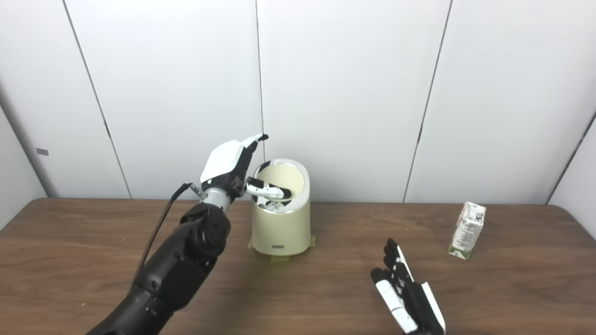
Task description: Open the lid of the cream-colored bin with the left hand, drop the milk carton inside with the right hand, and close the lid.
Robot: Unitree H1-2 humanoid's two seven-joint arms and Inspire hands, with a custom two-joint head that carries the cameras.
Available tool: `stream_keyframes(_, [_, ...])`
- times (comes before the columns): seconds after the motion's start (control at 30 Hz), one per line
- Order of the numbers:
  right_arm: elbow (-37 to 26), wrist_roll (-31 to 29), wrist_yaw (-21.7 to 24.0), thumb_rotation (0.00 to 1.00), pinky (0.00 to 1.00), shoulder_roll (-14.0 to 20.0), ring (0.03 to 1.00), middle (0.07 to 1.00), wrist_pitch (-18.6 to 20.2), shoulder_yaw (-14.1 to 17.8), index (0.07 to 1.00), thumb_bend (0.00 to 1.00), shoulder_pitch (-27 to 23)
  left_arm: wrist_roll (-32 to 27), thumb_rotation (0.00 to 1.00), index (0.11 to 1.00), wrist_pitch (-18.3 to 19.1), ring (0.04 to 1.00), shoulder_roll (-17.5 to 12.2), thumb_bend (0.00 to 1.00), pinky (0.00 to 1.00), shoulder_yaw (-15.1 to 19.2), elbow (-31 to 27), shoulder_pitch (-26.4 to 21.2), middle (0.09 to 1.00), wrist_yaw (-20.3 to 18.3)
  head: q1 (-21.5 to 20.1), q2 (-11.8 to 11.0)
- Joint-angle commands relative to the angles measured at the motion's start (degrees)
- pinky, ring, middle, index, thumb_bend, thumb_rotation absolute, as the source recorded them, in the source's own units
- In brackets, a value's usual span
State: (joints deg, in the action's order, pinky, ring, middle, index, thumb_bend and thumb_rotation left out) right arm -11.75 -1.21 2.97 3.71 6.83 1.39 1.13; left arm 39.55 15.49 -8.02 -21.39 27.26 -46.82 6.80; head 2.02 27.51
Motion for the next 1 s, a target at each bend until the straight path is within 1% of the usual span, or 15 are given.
stream_keyframes(0.0, [-1.7, 0.2, -0.1, 0.73, 0.99, 0.4, 1.0, 1.0, -1.2, 0.0, 1.0, 0.62, -1.3, 2.4, 0.0, 0.91, -0.4, 0.904, -1.1, 0.81, 0.85, -0.4, -0.1, -3.6, 0.924, 1.5, 0.0, 0.1])
stream_keyframes(0.13, [-1.7, -0.5, 0.2, 0.72, 1.0, 0.5, 1.0, 1.0, -0.9, 0.3, 1.0, 0.63, -1.3, 5.3, 0.0, 0.903, -0.1, 0.895, -1.7, 0.84, 0.86, -1.6, 0.2, -3.9, 0.921, 2.3, 0.2, 0.3])
stream_keyframes(0.23, [-1.6, -0.7, 0.1, 0.72, 0.99, 0.4, 1.0, 1.0, -1.0, 0.4, 1.0, 0.63, -1.3, 8.9, 0.0, 0.906, 0.5, 0.884, -2.3, 0.86, 0.85, -3.9, 0.4, -4.1, 0.917, 2.3, 0.3, 0.4])
stream_keyframes(0.33, [-1.4, -1.3, 0.2, 0.7, 1.0, 0.2, 1.0, 1.0, -0.9, 0.5, 1.0, 0.62, -1.5, 12.1, 0.0, 0.899, 1.0, 0.872, -2.8, 0.91, 0.83, -6.1, 0.8, -4.2, 0.903, 2.1, 0.4, 0.4])
stream_keyframes(0.43, [-1.4, -1.2, 0.1, 0.68, 1.0, 0.3, 1.0, 1.0, -0.8, 0.4, 1.0, 0.61, -1.5, 14.4, 0.0, 0.89, 1.1, 0.889, -3.2, 0.94, 0.87, -7.8, 1.1, -4.2, 0.907, 1.2, 0.4, 0.4])
stream_keyframes(0.6, [-1.4, -1.7, 0.6, 0.71, 0.97, 0.8, 1.0, 1.0, -0.8, 0.4, 1.0, 0.64, -1.4, 19.1, 0.0, 0.906, 2.3, 0.914, -4.6, 0.91, 0.89, -11.7, 1.4, -4.5, 0.923, -1.9, 0.5, 0.6])
stream_keyframes(0.7, [-1.2, -2.3, 0.9, 0.71, 0.96, 0.9, 1.0, 1.0, -1.1, 0.6, 1.0, 0.64, -1.4, 20.2, 0.0, 0.906, 2.7, 0.918, -4.8, 0.9, 0.9, -12.6, 1.8, -4.2, 0.928, -2.8, 0.4, 0.7])
stream_keyframes(0.77, [-1.4, -2.4, 0.8, 0.71, 0.94, 0.9, 1.0, 1.0, -0.9, 0.6, 1.0, 0.65, -1.4, 20.8, 0.0, 0.908, 2.6, 0.912, -5.1, 0.88, 0.89, -13.3, 1.8, -4.1, 0.932, -3.8, 0.3, 0.8])
stream_keyframes(0.87, [-1.6, -2.8, 1.0, 0.71, 0.95, 1.2, 1.0, 1.0, -0.7, 0.5, 1.0, 0.65, -1.3, 21.6, 0.0, 0.917, 2.6, 0.92, -5.4, 0.84, 0.9, -14.2, 1.9, -4.0, 0.941, -5.5, 0.4, 0.8])
stream_keyframes(0.97, [-1.1, -2.7, 1.4, 0.73, 0.94, 1.6, 1.0, 1.0, -1.6, 0.4, 1.0, 0.68, -1.2, 22.6, 0.0, 0.929, 2.5, 0.922, -5.8, 0.82, 0.9, -15.3, 1.8, -4.0, 0.945, -7.6, 0.4, 0.9])
